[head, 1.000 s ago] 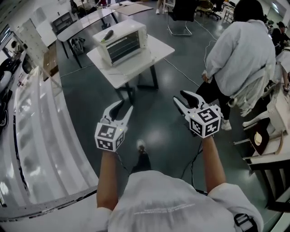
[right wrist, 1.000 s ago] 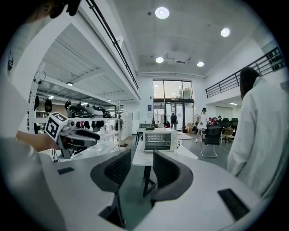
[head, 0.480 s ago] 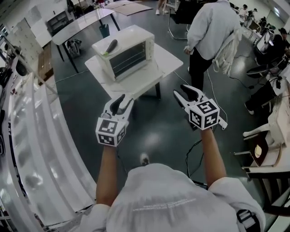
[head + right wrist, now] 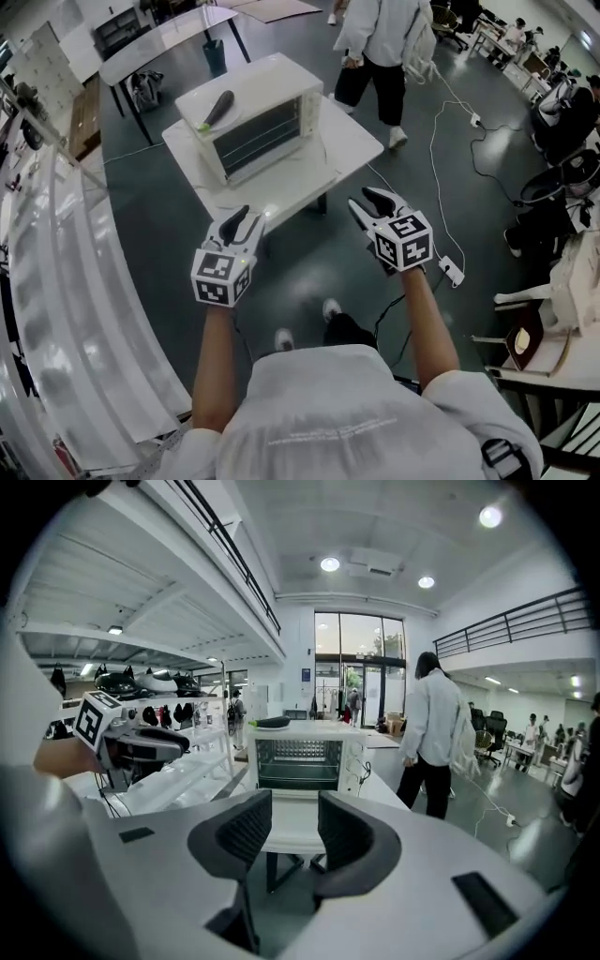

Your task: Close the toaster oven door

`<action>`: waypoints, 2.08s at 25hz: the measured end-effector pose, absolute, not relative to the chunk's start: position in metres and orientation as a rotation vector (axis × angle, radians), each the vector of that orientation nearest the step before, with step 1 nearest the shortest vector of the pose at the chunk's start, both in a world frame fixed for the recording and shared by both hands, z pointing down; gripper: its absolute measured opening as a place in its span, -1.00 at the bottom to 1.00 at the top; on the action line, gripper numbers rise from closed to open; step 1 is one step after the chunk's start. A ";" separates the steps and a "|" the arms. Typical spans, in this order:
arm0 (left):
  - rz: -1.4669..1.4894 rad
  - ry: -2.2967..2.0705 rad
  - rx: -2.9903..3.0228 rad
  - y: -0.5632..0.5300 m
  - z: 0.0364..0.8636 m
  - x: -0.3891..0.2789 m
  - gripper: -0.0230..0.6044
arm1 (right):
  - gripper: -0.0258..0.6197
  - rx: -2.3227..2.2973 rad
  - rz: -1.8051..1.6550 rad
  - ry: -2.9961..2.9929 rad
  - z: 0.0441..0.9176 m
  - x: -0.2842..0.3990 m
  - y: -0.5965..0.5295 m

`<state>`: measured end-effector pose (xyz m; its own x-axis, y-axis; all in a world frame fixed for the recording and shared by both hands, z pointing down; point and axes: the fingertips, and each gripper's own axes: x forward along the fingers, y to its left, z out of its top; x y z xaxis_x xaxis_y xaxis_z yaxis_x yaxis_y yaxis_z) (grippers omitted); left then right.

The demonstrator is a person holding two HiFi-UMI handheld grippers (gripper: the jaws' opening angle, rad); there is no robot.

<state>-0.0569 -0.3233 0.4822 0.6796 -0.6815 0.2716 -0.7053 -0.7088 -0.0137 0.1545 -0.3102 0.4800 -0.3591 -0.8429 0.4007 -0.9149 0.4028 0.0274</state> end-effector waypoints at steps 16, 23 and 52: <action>0.458 -1.405 2.437 -0.419 0.579 0.004 -0.48 | -0.41 1.107 0.534 -2.251 0.669 0.222 -0.462; 0.490 -1.461 2.318 -0.422 0.610 0.009 -0.50 | -0.41 0.995 0.626 -2.206 0.730 0.217 -0.484; 0.375 -1.562 2.372 -0.482 0.531 -0.105 -0.55 | -0.71 1.177 0.600 -2.259 0.659 0.204 -0.524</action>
<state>-0.1050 -0.4820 0.5313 0.3832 -0.8501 0.3613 -0.9215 -0.3788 0.0861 0.2037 -0.5240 0.6593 -0.4879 -0.6094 0.6250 -0.8392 0.5246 -0.1436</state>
